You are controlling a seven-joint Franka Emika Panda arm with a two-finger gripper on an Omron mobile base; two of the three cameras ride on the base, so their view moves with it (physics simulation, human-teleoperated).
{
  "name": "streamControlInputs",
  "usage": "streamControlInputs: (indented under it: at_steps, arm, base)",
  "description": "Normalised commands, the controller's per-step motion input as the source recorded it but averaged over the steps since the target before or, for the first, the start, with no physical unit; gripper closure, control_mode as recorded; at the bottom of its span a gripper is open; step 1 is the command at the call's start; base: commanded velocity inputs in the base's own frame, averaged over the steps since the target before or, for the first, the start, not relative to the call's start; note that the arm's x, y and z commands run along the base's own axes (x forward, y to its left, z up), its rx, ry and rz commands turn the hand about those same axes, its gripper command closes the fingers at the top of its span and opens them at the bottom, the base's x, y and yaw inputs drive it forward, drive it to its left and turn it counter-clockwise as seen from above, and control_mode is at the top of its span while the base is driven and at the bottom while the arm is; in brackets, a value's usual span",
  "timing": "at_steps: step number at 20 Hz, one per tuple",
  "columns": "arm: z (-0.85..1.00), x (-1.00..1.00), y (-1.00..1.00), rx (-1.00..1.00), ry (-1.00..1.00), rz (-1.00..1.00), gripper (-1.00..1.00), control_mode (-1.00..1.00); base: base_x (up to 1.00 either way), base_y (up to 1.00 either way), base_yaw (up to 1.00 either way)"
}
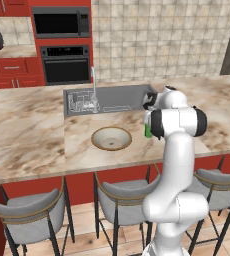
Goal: Place the cup inside the bowl on the dining table and move the bowl to any counter.
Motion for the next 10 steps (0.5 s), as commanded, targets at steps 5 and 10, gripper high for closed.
streamControlInputs:
  at_steps: [5, 10]
  arm:
    - [0.3, -0.16, 0.06, 0.0, 0.0, 0.0, 1.0, -1.0]
    - [0.35, -0.12, 0.1, 0.0, 0.0, 0.0, 1.0, -1.0]
  base:
    - [0.0, 0.0, 0.0]
    - [0.0, 0.0, 0.0]
